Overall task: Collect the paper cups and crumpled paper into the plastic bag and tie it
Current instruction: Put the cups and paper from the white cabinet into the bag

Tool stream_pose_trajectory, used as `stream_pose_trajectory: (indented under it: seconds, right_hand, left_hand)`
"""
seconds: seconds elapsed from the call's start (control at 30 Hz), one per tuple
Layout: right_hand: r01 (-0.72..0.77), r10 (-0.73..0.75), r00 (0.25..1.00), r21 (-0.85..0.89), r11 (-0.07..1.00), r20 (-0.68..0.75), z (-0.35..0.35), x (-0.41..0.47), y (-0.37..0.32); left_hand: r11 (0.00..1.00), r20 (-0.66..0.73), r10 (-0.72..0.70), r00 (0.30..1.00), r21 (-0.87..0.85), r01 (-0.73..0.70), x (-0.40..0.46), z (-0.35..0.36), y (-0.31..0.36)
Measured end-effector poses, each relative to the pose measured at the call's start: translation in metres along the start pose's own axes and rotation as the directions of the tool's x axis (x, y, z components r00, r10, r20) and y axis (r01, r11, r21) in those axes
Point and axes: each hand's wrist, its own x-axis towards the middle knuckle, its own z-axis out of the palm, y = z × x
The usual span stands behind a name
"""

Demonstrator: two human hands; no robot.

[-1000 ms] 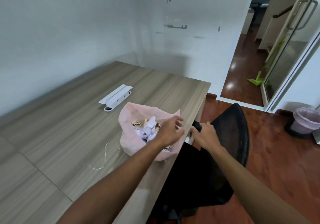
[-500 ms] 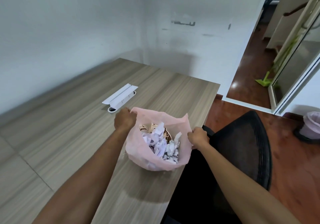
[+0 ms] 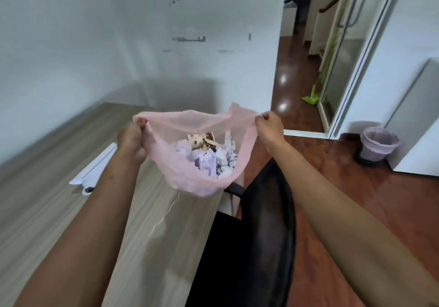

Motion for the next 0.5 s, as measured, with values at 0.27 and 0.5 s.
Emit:
stream_pose_trajectory:
  seconds: [0.27, 0.5]
  right_hand:
    - [0.021, 0.028, 0.975, 0.214, 0.977, -0.222, -0.198, 0.134, 0.013]
    - [-0.067, 0.133, 0.948, 0.227, 0.971, -0.289, -0.363, 0.21, 0.072]
  left_hand:
    - [0.991, 0.204, -0.074, 0.976, -0.098, 0.095, -0.044, 0.223, 0.007]
    - [0.991, 0.283, -0.061, 0.957, 0.131, 0.025, -0.104, 0.418, -0.056]
